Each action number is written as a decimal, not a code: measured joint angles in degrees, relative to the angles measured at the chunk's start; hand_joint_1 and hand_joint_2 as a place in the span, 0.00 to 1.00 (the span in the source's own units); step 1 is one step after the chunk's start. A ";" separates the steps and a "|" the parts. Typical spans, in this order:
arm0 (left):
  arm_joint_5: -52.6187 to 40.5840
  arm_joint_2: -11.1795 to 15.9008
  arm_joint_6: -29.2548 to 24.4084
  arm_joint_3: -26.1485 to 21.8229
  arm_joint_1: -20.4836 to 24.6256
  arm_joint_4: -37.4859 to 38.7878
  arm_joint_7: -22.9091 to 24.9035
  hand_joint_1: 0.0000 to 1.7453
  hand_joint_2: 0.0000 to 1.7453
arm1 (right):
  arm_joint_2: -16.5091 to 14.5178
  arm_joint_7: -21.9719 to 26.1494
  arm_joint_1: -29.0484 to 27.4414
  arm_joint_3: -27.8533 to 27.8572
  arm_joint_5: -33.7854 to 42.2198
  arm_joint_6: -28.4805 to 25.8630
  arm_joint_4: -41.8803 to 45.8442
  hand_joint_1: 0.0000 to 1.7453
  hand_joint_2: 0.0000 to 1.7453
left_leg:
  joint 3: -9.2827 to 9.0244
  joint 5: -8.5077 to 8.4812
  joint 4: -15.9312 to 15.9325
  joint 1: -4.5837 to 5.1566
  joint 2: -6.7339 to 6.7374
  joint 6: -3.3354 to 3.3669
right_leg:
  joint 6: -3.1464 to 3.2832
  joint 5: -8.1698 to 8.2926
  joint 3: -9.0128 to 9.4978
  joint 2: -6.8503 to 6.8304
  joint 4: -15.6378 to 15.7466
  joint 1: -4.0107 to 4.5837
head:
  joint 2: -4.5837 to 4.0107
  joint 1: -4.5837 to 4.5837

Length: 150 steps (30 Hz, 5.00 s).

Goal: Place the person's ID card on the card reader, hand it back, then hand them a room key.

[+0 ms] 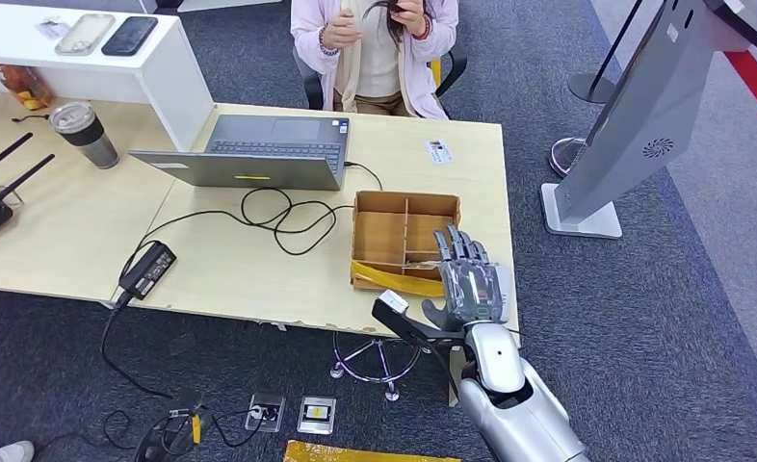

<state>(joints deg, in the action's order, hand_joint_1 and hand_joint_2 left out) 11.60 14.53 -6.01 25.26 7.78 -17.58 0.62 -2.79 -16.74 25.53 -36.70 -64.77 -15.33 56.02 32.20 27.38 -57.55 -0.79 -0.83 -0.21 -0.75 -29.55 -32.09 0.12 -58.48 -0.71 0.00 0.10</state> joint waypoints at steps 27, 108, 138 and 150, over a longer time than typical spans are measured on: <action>-7.45 -0.02 2.17 -4.30 -0.69 -0.78 -0.12 0.00 0.00 | -2.31 -0.90 4.29 0.48 -4.22 -1.72 -11.49 0.00 1.00 | -0.01 0.00 0.00 0.00 0.00 0.00 | 0.00 0.00 -0.01 0.01 0.00 0.00 | 0.00 -0.01; -11.37 -1.41 0.40 -9.86 -0.81 -0.66 -1.70 0.00 0.00 | -8.49 5.35 10.95 0.98 -2.62 -2.95 -19.69 1.00 1.00 | -0.01 -0.01 -0.01 0.00 0.02 0.00 | 0.00 0.01 -0.02 0.03 0.00 0.00 | 0.00 -0.01; -19.85 -2.32 1.55 -14.15 1.85 -0.06 -2.81 0.00 0.00 | -6.09 3.64 27.09 2.86 -11.22 0.01 -24.65 1.00 1.00 | 0.00 -0.01 -0.03 0.00 0.02 0.00 | 0.02 0.03 -0.04 0.03 -0.01 0.00 | 0.00 0.00; -21.39 -2.21 3.98 -15.55 2.04 -0.06 -2.05 0.00 0.00 | -6.10 3.67 27.74 2.87 -11.41 0.82 -26.63 1.00 1.00 | -0.01 -0.01 -0.03 0.00 0.02 0.00 | 0.02 0.03 -0.04 0.03 -0.01 0.00 | 0.00 -0.01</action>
<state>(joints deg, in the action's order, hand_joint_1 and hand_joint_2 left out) -9.80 12.32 -2.03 9.71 9.82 -17.64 -1.43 -8.89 -13.08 53.28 -33.83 -76.19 -14.51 29.40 32.19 27.37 -57.58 -0.79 -0.81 -0.21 -0.73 -29.52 -32.13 0.15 -58.49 -0.71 0.00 0.09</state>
